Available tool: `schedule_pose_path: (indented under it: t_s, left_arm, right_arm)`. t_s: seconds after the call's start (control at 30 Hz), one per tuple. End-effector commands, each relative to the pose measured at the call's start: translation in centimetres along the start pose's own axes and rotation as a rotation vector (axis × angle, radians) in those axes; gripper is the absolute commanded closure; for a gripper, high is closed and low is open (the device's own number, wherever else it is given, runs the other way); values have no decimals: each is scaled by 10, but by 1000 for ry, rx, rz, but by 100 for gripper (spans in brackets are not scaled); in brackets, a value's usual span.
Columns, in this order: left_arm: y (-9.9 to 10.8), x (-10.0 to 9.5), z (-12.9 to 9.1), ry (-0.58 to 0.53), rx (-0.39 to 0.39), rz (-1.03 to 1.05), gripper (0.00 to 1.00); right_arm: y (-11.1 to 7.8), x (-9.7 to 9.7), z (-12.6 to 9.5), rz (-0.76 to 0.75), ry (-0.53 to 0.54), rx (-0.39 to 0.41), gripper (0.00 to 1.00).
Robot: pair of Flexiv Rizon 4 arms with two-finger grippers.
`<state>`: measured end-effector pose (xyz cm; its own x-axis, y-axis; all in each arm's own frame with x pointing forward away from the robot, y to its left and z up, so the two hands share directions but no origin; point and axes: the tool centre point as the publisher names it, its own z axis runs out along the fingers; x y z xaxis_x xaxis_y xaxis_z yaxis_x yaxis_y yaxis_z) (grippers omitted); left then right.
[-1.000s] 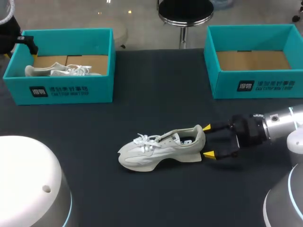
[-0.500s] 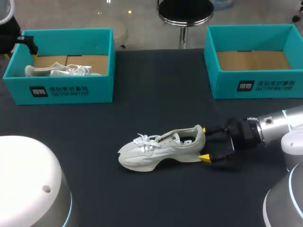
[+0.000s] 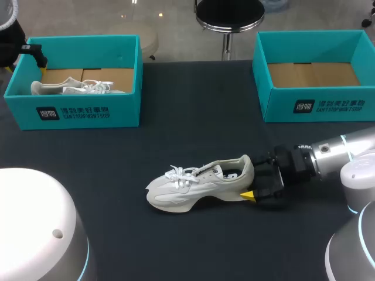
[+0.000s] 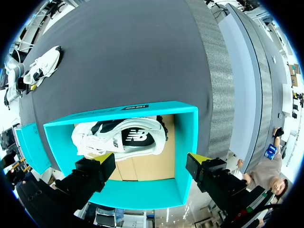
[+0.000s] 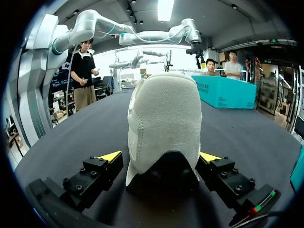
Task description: Take the shoe out of the shoebox, open the shoe tongue, remove and reinsert the insole, then place the shoe into the shoebox
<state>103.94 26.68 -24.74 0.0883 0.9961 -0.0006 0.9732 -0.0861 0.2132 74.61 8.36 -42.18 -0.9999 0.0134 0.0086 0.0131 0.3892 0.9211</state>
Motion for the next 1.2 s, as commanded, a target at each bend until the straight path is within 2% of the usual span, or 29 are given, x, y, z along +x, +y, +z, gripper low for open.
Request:
schedule_pose_path:
  t_s: [0.03,0.33,0.37,0.4,0.47,0.5,0.57,0.7,0.77,0.87,1.2]
  left_arm:
    - [-1,0,0,2,-2,1,0]
    - [-1,0,0,2,-2,1,0]
    - [-1,0,0,2,-2,1,0]
    - [-1,0,0,2,-2,1,0]
    - [-1,0,0,2,-2,1,0]
    - [-1,0,0,2,-2,1,0]
    - [-1,0,0,2,-2,1,0]
    - [-1,0,0,2,-2,1,0]
    - [-1,0,0,2,-2,1,0]
    - [-1,0,0,2,-2,1,0]
    - [-1,0,0,2,-2,1,0]
  right_arm:
    - [-2,0,7,2,3,-4,0]
    - [-3,1,9,12,1,-8,0]
    - [-3,1,9,13,0,-8,4]
    - [-3,1,10,13,-1,-7,21]
    - [-3,1,10,16,-2,-8,44]
    - [-3,1,11,17,-3,-8,51]
    - [-4,1,12,21,-4,-9,60]
    - [-6,1,13,26,-5,-12,65]
    - [-6,1,14,28,-5,-13,75]
    - [-7,1,16,31,-7,-16,100]
    - [-6,1,17,32,-7,-14,100]
